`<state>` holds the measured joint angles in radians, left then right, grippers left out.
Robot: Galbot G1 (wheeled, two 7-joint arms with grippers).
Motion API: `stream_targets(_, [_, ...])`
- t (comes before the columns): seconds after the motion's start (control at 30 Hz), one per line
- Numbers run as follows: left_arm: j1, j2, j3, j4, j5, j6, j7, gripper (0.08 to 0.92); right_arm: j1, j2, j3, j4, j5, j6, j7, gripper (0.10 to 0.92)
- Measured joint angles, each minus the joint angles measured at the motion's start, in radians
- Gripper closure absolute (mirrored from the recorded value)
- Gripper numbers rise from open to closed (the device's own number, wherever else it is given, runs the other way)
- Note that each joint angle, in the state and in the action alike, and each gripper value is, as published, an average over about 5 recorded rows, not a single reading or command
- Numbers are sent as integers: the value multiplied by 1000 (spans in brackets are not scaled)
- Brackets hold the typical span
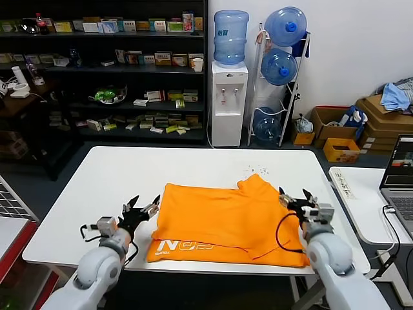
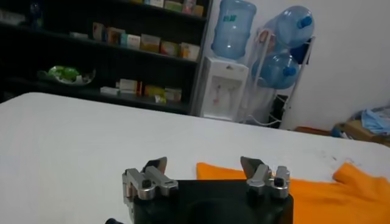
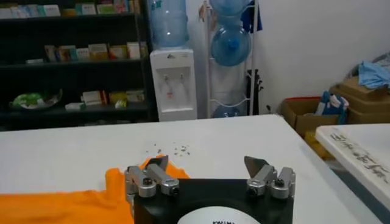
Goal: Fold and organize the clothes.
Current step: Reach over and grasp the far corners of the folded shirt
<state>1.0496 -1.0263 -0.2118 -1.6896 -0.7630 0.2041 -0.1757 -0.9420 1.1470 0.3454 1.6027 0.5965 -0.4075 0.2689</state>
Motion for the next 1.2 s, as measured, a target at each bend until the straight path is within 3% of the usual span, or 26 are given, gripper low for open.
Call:
stream_targets(0.43, [-250,-71,124,322,-21,10,81,177,176,88,-70,-247,-31,-33,-31,203])
stream_targets(0.83, [-358,-114,189,471,-13,10,102,186,221,114,-98,-321,-33,-59,-46,225])
stream_targets(1.2, [-376,-132,212,527,18,-11,114,474,223,117,-100,-343,-26,-63,-52,520])
